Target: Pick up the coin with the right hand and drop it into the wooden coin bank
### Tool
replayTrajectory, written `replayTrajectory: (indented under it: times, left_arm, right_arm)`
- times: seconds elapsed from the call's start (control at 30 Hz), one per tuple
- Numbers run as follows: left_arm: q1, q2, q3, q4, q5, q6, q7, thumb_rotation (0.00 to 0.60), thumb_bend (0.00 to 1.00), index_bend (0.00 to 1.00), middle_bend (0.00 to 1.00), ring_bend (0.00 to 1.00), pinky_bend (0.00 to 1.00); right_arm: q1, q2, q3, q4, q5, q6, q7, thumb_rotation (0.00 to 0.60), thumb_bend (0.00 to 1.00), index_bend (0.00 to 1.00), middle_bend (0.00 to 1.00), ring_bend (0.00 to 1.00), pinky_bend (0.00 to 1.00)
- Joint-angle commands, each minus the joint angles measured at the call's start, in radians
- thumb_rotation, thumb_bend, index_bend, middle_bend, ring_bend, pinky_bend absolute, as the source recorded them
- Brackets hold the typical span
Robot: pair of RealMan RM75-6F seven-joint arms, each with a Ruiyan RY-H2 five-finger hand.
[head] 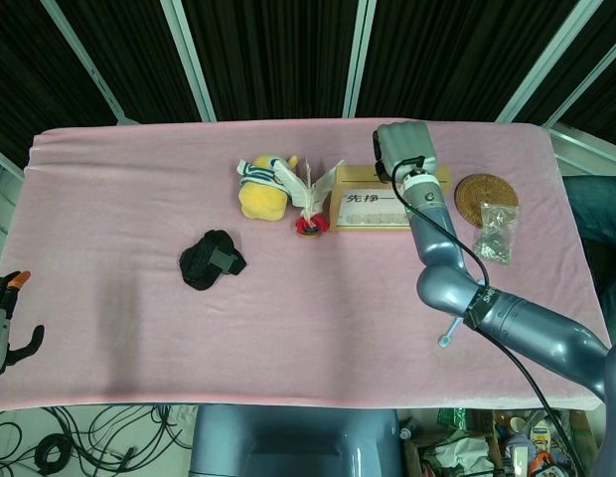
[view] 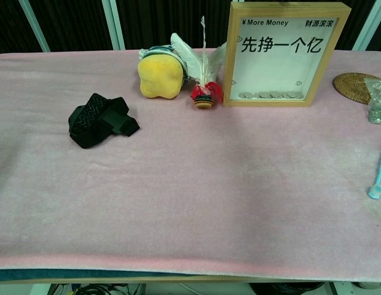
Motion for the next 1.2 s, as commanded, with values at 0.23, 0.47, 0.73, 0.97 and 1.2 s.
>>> replayTrajectory:
  times: [0.23, 0.47, 0.73, 0.97, 1.2]
  left_arm:
    - [0.0, 0.001, -0.001, -0.001, -0.002, 0.001, 0.0, 0.6, 0.41, 0.1, 0.05, 0.0, 0.0]
    - [-0.001, 0.001, -0.001, 0.0, -0.002, 0.001, -0.002, 0.6, 0.41, 0.1, 0.05, 0.0, 0.0]
    - [-0.001, 0.0, -0.002, -0.002, -0.004, 0.002, 0.0, 0.6, 0.41, 0.1, 0.05, 0.0, 0.0]
    - [-0.002, 0.0, -0.003, -0.001, -0.002, 0.004, -0.001, 0.6, 0.41, 0.1, 0.04, 0.0, 0.0]
    - [-0.002, 0.0, -0.002, -0.001, 0.0, 0.005, 0.0, 0.6, 0.41, 0.1, 0.04, 0.0, 0.0]
  right_arm:
    - [0.025, -0.004, -0.055, 0.016, 0.016, -0.001, 0.032, 0.6, 0.45, 0.73, 0.85, 0.86, 0.8]
    - [0.036, 0.008, -0.085, 0.006, 0.03, 0.004, 0.043, 0.6, 0.45, 0.73, 0.85, 0.86, 0.8]
    - [0.051, 0.02, -0.111, -0.01, 0.047, 0.016, 0.054, 0.6, 0.45, 0.73, 0.85, 0.86, 0.8]
    - [0.06, 0.022, -0.131, -0.013, 0.054, 0.018, 0.064, 0.6, 0.45, 0.73, 0.85, 0.86, 0.8]
    - [0.068, 0.018, -0.149, -0.001, 0.06, 0.017, 0.076, 0.6, 0.45, 0.73, 0.85, 0.86, 0.8]
